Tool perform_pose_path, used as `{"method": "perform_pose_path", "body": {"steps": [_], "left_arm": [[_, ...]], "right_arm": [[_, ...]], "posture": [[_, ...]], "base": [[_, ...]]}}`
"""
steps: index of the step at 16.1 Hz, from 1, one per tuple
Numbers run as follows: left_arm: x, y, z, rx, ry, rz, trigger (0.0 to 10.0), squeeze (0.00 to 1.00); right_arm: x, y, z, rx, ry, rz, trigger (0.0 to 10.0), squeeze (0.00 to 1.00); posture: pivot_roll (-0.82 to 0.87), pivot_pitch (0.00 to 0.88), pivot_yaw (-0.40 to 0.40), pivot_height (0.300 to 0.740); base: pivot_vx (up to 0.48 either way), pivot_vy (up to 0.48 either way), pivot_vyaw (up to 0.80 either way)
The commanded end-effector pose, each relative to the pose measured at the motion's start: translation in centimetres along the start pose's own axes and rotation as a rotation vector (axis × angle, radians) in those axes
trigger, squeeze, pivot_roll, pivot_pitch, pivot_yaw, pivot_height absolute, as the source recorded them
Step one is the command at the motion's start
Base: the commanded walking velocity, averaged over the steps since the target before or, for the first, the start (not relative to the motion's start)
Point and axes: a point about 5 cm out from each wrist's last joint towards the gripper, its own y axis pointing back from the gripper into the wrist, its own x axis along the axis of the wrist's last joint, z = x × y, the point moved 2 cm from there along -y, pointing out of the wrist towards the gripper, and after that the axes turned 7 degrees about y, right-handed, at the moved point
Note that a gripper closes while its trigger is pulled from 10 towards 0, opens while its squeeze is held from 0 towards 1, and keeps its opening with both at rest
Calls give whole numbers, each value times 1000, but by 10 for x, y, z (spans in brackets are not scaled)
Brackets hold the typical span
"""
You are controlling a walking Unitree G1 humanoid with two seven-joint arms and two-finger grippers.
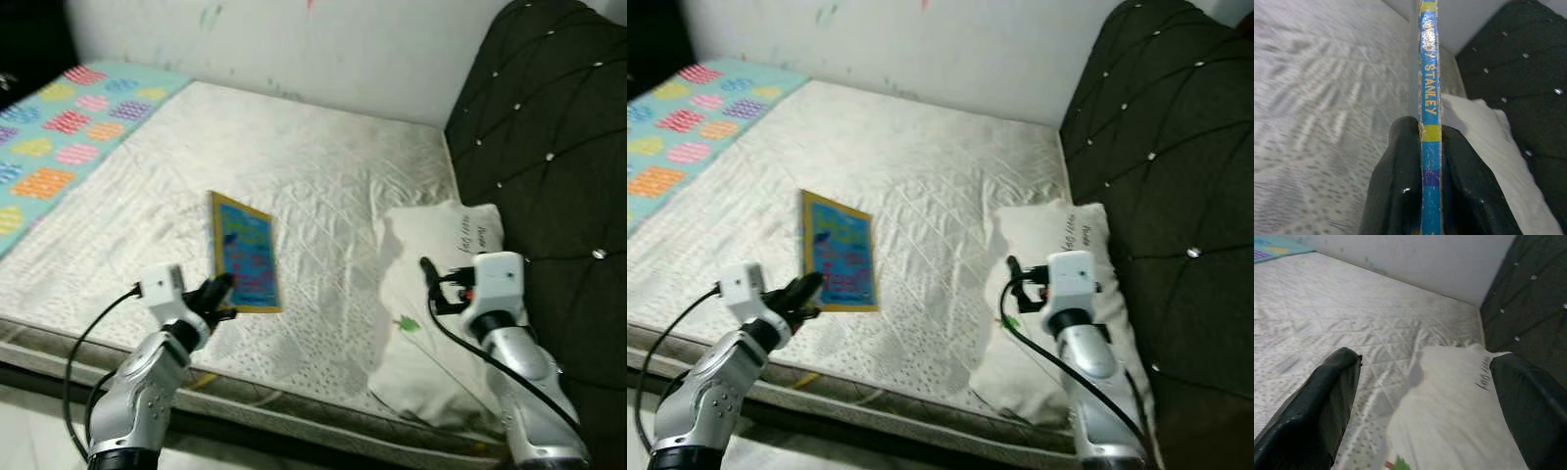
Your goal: Clean up the room
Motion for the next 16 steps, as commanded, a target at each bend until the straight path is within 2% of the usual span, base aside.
{"method": "perform_pose_path", "body": {"steps": [1,5,7,11,12,14,16], "left_arm": [[9,-3,17,-69,-5,25,10000,0],[5,9,16,-68,-26,-3,10000,0],[8,18,13,-64,-76,8,10000,0],[24,29,10,-6,-121,150,10000,0],[41,41,13,-19,-150,287,10000,0],[47,52,11,3,-224,332,10000,0],[51,65,10,41,-238,360,10000,0]], "right_arm": [[3,4,6,-2,-10,-5,10000,0],[-4,12,-4,7,-51,-41,10000,0],[-7,15,-11,15,-78,-55,10000,0],[-15,14,-11,12,-99,-80,10000,0],[-26,14,-5,-29,-132,-120,10000,0],[-29,13,-3,-43,-151,-131,10000,0],[-31,11,-3,-45,-150,-133,10000,0]], "posture": [[-87,89,-111,740],[-54,117,-98,740],[-37,119,-89,740],[-21,99,-89,740],[-18,93,-88,740],[-14,87,-87,740],[-6,79,-86,740]], "base": [[0,0,0],[0,0,0],[0,0,0],[0,0,0],[0,0,0],[0,0,0],[0,0,0]]}}
